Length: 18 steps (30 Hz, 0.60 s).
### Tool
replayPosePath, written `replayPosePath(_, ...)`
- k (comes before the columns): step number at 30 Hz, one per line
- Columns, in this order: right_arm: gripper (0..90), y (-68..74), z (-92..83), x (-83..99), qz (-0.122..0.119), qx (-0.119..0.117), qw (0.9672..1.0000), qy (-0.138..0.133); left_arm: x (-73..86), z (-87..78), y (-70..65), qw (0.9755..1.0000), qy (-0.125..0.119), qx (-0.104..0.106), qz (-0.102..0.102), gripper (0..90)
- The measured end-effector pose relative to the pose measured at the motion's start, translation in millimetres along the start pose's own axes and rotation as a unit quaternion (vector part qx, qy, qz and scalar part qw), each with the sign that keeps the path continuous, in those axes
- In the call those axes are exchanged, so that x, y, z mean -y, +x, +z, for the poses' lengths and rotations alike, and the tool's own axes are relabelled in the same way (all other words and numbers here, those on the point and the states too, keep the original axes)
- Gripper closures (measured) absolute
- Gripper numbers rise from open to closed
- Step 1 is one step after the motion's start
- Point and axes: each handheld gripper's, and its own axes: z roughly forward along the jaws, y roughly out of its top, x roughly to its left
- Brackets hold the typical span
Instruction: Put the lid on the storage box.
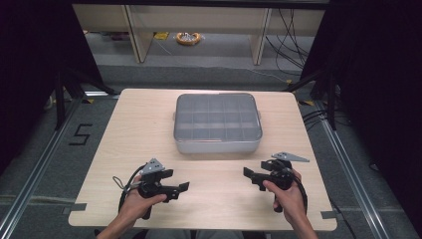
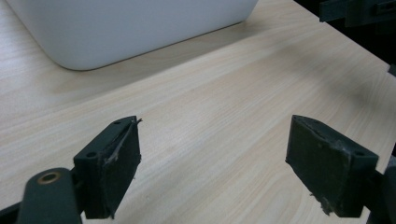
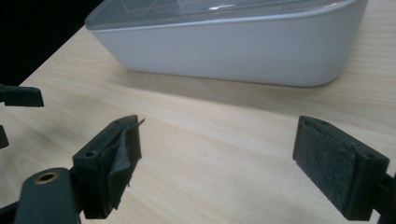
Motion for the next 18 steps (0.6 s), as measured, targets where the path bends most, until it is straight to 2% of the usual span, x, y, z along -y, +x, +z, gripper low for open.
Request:
replayPosePath(1, 16.3, 0.9, 1.2, 2.8, 0.000, -0.005, 0.9999, -0.011, 1.3, 0.0, -0.3, 1.0000, -0.001, 0.000, 0.002, 17.2)
replayPosePath(4, 16.3, 3.4, 0.4, 8.0, -0.007, -0.007, 0.9999, -0.011, 6.4, -2.1, -2.6, 0.9999, 0.006, -0.004, 0.008, 17.2)
replayPosePath(7, 16.3, 6.2, -1.2, 13.5, -0.013, -0.012, 0.9998, 0.001, 11.9, -2.7, -6.0, 0.9999, 0.005, 0.000, 0.010, 17.2)
replayPosePath(8, 16.3, 7.2, -0.9, 15.5, -0.013, -0.014, 0.9998, 0.001, 13.7, -4.1, -6.8, 0.9997, 0.012, -0.002, 0.019, 17.2)
replayPosePath(9, 16.3, 8.5, -1.9, 17.4, -0.014, -0.012, 0.9998, 0.010, 15.2, -3.3, -7.9, 0.9998, 0.006, 0.000, 0.017, 17.2)
replayPosePath(10, 16.3, 11.8, -3.0, 19.4, 0.001, -0.012, 0.9998, 0.013, 16.6, -4.3, -8.5, 0.9997, 0.010, -0.001, 0.021, 17.2)
replayPosePath(11, 16.3, 9.5, -2.1, 20.5, -0.015, -0.021, 0.9996, 0.009, 18.1, -4.8, -9.5, 0.9996, 0.012, -0.005, 0.023, 17.2)
replayPosePath(12, 16.3, 10.0, -2.7, 22.0, -0.018, -0.022, 0.9996, 0.008, 19.7, -4.6, -9.7, 0.9995, 0.013, -0.003, 0.027, 17.2)
replayPosePath(14, 16.4, 11.2, -3.1, 24.8, -0.023, -0.019, 0.9995, 0.011, 23.0, -4.0, -11.7, 0.9996, 0.016, -0.001, 0.023, 17.2)
replayPosePath(17, 16.4, 13.8, -4.0, 29.7, -0.027, -0.023, 0.9993, 0.015, 27.8, -3.7, -13.9, 0.9993, 0.021, -0.002, 0.030, 17.2)
replayPosePath(18, 16.3, 15.0, -6.0, 30.2, -0.028, -0.017, 0.9992, 0.022, 29.3, -3.1, -15.2, 0.9994, 0.019, -0.002, 0.029, 17.2)
